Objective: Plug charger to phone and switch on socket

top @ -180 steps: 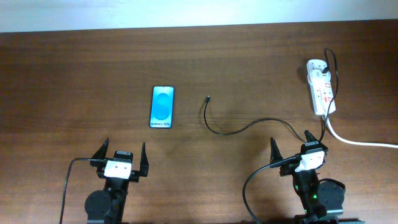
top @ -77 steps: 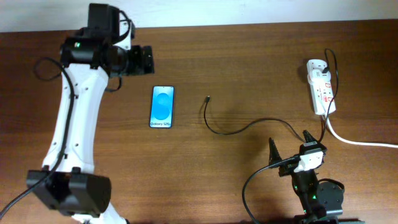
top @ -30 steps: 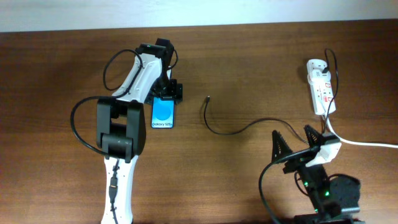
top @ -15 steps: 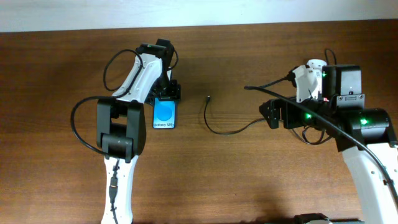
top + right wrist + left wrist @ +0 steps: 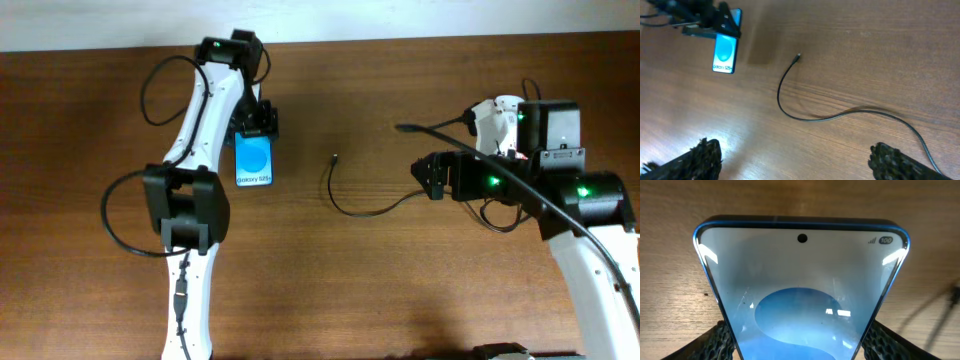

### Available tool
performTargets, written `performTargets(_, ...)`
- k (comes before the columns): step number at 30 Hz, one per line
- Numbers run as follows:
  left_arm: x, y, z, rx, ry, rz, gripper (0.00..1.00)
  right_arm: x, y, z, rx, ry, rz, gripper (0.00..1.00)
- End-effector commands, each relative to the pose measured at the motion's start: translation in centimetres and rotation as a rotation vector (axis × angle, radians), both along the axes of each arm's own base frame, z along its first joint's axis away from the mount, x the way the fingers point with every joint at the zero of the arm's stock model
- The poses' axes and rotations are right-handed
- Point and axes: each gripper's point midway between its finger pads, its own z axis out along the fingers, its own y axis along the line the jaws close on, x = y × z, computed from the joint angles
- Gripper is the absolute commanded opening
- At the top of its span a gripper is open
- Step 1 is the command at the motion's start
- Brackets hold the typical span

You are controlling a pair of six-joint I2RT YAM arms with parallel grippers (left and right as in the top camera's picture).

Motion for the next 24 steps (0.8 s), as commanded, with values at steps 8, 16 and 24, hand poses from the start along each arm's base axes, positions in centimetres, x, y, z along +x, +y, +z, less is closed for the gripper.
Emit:
performTargets(8, 1.3, 1.5, 4.1, -0.328, 0.018, 0.329, 0.00, 8.9, 8.9, -5.9, 0.088, 0.271, 0.013, 0.83)
performTargets(16, 1.7, 1.7, 4.0, -0.319, 0.001, 0.328, 0.00, 10.3, 13.6, -14.5, 0.061, 0.415, 0.020, 0.81)
performTargets(24, 1.7, 1.7, 4.0, -0.322, 0.001, 0.328, 0.00, 11.5, 14.4, -19.5, 0.074, 0.478, -0.023, 0.76)
